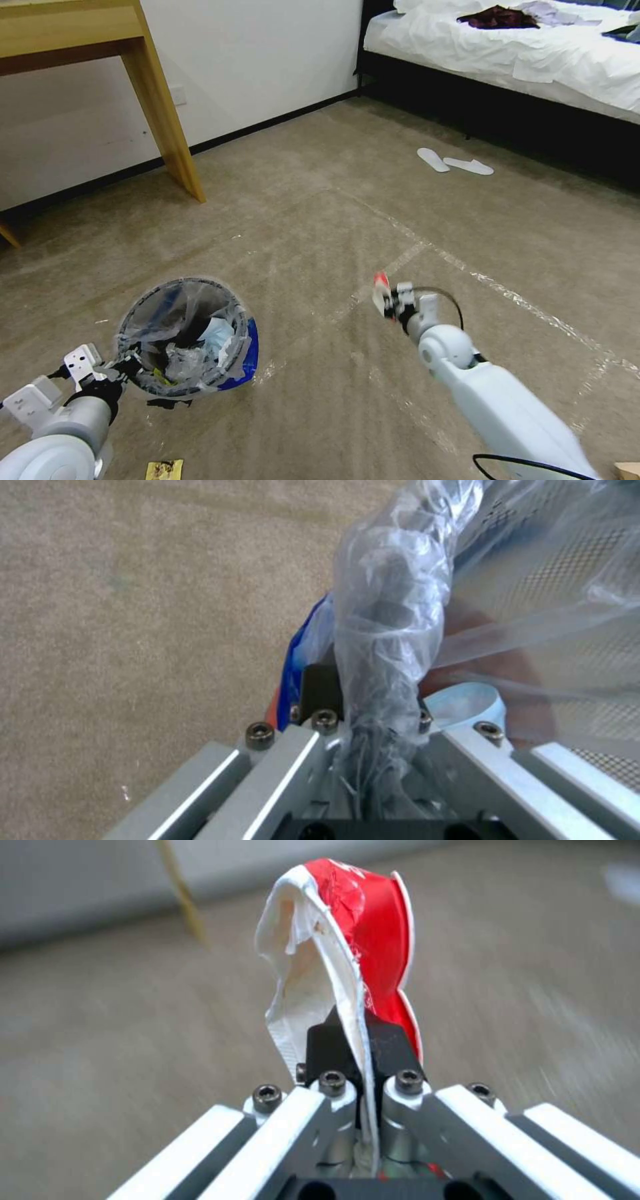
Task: Pick up the trash bin and place the garbage on the floor into it.
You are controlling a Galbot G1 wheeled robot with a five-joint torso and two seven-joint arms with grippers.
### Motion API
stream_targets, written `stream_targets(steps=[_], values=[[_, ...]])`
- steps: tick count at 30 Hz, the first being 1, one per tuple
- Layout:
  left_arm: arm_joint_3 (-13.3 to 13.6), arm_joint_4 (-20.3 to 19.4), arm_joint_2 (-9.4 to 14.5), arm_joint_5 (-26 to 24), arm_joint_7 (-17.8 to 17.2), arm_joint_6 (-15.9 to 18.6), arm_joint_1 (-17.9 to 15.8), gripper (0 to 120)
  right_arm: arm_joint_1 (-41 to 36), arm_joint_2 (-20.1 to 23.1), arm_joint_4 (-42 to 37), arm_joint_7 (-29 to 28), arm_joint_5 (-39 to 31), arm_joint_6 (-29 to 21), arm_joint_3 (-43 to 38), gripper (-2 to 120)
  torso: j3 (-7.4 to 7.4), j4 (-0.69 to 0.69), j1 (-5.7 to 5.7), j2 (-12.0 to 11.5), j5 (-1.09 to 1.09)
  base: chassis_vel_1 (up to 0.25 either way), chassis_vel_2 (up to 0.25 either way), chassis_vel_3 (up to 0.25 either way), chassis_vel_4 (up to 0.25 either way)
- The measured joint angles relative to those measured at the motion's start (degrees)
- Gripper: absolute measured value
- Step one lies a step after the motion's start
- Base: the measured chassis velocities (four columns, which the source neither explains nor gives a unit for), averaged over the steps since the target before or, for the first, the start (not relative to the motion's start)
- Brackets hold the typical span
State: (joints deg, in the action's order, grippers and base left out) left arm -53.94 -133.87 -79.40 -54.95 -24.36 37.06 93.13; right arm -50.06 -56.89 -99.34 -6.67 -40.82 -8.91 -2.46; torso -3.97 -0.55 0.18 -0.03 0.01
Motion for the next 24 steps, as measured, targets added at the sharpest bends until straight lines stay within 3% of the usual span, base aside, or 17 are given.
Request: stream_targets(steps=[2, 5, 11, 16, 24], values=[[0.0, -0.04, 0.06, -0.06, -0.02, 0.01, 0.0, 1, 0.15, 0.26, -0.91, 0.56, -0.31, 0.79, -0.02, 0, 0.0, 0.0, 0.0, 0.0, 0.0, 0.0, 0.0, 0.0, 0.0], [0.39, -0.21, 0.87, -0.54, -0.09, 0.26, -0.09, 1, 2.82, 1.92, -7.85, 4.48, -6.59, 5.51, 0.9, 0, 0.0, 0.0, 0.0, 0.0, 0.0, 0.0, 0.0, 0.0, 0.0], [1.09, -0.15, 1.05, -0.58, -0.15, 0.58, -0.8, 1, 6.1, 2.82, -14.67, 5.49, -12.32, 5.59, 3.21, 0, 0.0, 0.0, 0.0, 0.0, 0.0, 0.0, 0.0, 0.0, 0.0], [2.01, 0.15, 1.02, -0.58, -0.21, 0.96, -1.65, 1, 14.49, 3.74, -25.32, 1.14, -22.53, 0.78, 12.73, 0, 0.0, 0.0, 0.0, 0.0, -0.01, 0.0, 0.0, 0.0, 0.0], [2.12, 0.32, 0.96, -0.55, -0.24, 1.1, -1.87, 1, 25.23, 1.32, -27.57, -7.99, -33.46, -4.62, 26.61, 0, 0.0, 0.01, 0.0, 0.0, -0.01, 0.0, 0.0, 0.0, 0.0]])
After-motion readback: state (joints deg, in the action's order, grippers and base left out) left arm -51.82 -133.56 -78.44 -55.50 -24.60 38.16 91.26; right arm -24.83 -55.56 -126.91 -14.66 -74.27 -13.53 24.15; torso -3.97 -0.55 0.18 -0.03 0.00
